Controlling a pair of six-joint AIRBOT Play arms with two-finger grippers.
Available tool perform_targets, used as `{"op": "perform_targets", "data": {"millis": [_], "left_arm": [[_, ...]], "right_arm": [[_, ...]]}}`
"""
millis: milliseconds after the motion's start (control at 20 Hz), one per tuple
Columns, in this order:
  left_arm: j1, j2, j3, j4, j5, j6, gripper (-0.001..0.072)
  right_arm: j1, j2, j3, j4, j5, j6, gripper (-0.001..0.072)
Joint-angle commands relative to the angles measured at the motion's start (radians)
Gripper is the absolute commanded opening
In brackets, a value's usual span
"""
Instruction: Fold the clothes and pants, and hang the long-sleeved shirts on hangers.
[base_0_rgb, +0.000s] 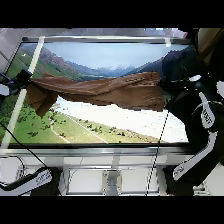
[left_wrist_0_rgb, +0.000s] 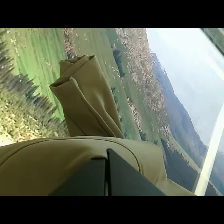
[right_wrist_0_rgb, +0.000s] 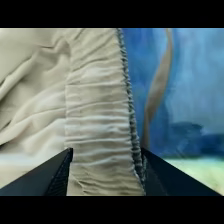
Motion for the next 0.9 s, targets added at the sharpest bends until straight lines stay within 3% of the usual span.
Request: {"op": "perform_targets", "data": {"millis": [0, 150, 350, 450, 600, 750, 850], "left_arm": [[0.000, 0.001, 0.001, 0.001, -0.002, 0.000, 0.0008], [0.000, 0.001, 0.001, 0.001, -0.002, 0.001, 0.0007], [0.008, 0.044, 0.013, 0.115, -0.047, 0.001, 0.0006], [0.008, 0.093, 0.065, 0.227, -0.201, 0.034, 0.0006], [0.008, 0.196, 0.125, 0.241, -0.409, 0.155, 0.0006], [0.008, 0.312, 0.115, 0.344, -0.636, 0.209, 0.0006], [0.014, 0.379, 0.050, 0.446, -0.746, 0.210, 0.0006]], "right_arm": [[0.001, -0.014, 0.012, 0.037, 0.037, -0.025, 0.0421], [0.001, -0.014, 0.017, 0.057, 0.124, -0.077, 0.0039], [-0.022, 0.026, 0.115, 0.050, 0.357, -0.077, 0.0020], [-0.042, 0.081, 0.199, 0.050, 0.521, -0.076, 0.0020], [-0.068, 0.234, 0.271, 0.027, 0.702, -0.079, 0.0019], [-0.085, 0.423, 0.238, -0.084, 0.814, -0.119, 0.0019], [-0.119, 0.554, 0.105, -0.068, 0.801, -0.138, 0.0019]]}}
